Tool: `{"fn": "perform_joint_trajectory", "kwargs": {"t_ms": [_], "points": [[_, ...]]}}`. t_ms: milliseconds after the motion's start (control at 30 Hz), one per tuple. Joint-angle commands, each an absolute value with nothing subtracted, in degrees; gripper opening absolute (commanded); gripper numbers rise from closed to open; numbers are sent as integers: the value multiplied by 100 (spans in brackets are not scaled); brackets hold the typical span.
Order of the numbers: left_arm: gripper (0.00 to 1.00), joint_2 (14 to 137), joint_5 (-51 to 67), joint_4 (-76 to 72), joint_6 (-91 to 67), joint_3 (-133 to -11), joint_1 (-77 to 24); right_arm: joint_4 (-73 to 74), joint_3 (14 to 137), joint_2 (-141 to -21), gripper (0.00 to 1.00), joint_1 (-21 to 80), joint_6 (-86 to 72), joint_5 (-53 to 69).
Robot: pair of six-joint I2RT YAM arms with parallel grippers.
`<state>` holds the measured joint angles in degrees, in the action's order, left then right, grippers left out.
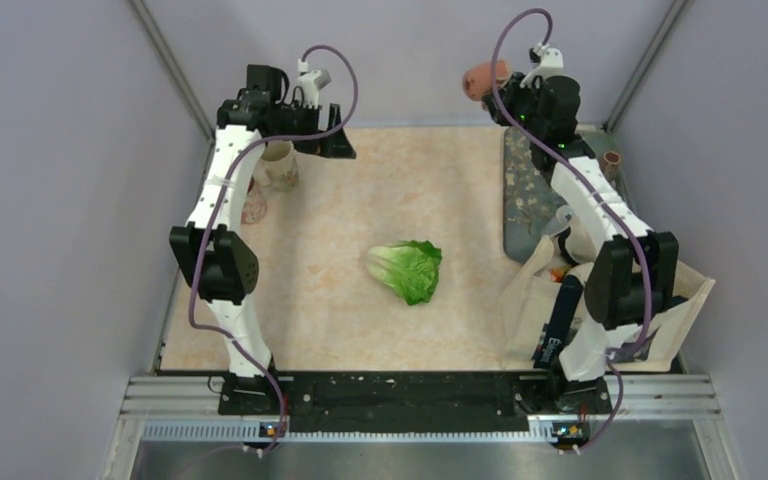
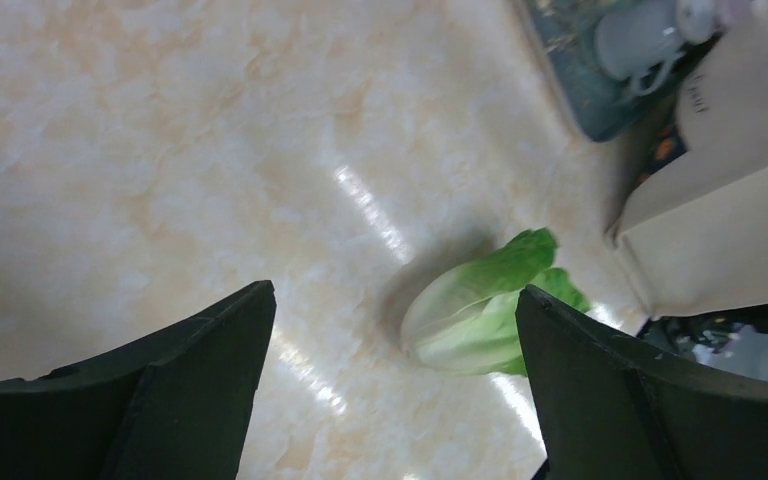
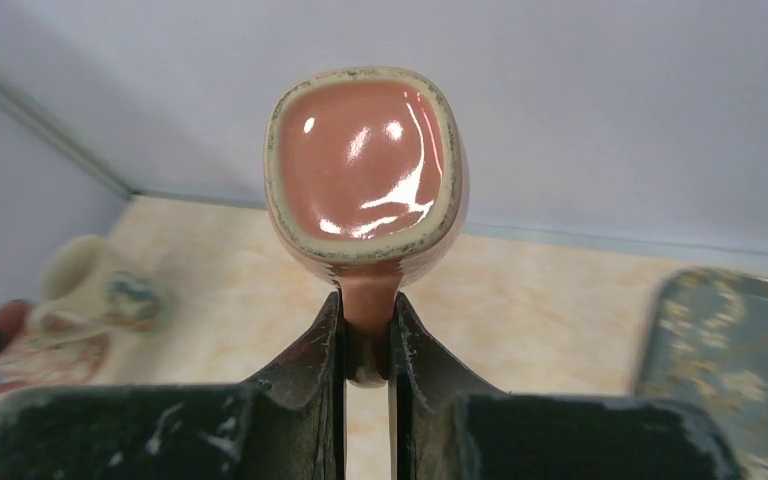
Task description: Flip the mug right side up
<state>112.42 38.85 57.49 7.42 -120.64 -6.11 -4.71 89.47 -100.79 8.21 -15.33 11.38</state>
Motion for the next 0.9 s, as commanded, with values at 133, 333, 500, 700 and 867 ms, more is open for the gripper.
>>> {"fn": "perform_joint_trajectory", "kwargs": {"t_ms": [133,333,500,700,867], "points": [[88,10654,5999,2917,-2342,-12155,-903,-2929,7759,-8650,0,1849,-3398,2130],[85,10724,6148,2042,-3366,-12123,-1248,-3724,7335,-8385,0,2300,-4214,2410],[82,10780,6313,1366,-4026,-12202,-1303,-3916,7223,-8372,0,2471,-4472,2516],[76,10722,6225,1439,-3871,-12292,-1517,-3983,7239,-8422,0,2587,-4622,2619],[55,10845,6281,1272,-4131,-12467,-1624,-4177,7287,-8670,0,2860,-4835,2771]]}}
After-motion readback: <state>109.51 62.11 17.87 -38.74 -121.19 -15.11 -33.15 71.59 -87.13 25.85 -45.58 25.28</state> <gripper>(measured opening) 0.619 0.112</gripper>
